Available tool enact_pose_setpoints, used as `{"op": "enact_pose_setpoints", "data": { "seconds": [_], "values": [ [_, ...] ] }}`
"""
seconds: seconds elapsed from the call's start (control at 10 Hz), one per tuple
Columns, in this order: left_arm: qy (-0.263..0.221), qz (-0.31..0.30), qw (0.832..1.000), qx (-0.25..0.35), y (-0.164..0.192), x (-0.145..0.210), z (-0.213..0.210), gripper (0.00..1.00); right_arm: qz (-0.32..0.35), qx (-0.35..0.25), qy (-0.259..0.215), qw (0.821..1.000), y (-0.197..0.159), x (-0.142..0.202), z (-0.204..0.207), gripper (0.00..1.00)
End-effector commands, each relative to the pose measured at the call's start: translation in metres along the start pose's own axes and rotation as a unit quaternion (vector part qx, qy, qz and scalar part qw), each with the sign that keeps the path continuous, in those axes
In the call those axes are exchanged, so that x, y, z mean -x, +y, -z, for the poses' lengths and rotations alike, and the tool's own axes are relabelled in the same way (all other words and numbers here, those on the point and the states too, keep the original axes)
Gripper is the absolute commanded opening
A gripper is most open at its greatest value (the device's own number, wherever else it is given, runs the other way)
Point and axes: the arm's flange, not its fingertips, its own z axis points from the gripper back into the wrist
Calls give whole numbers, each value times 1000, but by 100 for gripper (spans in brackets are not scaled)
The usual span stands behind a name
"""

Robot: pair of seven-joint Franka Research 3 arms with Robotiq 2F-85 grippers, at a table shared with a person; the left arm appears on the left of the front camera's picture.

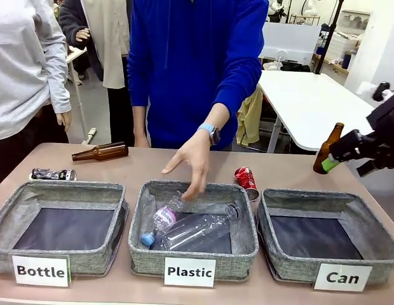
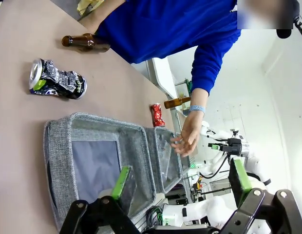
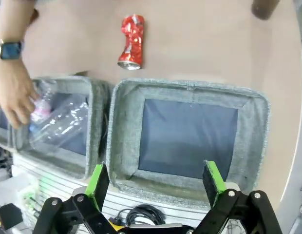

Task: Sort the can waste into the basket.
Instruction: Pick up the can waste from the table and place it in the right Fabric basket.

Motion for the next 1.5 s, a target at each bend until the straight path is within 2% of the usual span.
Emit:
{"op": "enact_pose_setpoints", "data": {
  "seconds": [0.0, 0.3, 0.5, 0.6, 0.7, 0.9, 1.0, 1.1, 1.3, 1.4],
  "values": [
    [-4, 13, 1000, 11, 0, 0, 0, 100, 20, -11, 3, 1000, -34, 19, 1, 100],
    [-4, 13, 1000, 11, 0, 0, 0, 100, 78, -63, -30, 995, -82, 73, -1, 100],
    [-4, 13, 1000, 11, 0, 0, 0, 100, 87, -75, -35, 993, -91, 82, 5, 100],
    [-4, 13, 1000, 11, 0, 0, 0, 100, 77, -68, -30, 994, -84, 75, 8, 100],
    [-4, 13, 1000, 11, 0, 0, 0, 100, 66, -49, -24, 996, -68, 63, 10, 100],
    [-4, 13, 1000, 11, 0, 0, 0, 100, 22, 13, -9, 1000, -14, 21, 22, 100],
    [-4, 13, 1000, 11, 0, 0, 0, 100, 0, 52, 7, 999, 20, -9, 38, 100],
    [-4, 13, 1000, 11, 0, 0, 0, 100, -47, 65, 32, 996, 48, -34, 53, 100],
    [-4, 13, 1000, 11, 0, 0, 0, 100, -68, 138, 57, 986, 96, -78, 92, 100],
    [-4, 13, 1000, 11, 0, 0, 0, 100, -90, 154, 62, 982, 119, -98, 113, 100]
  ]
}}
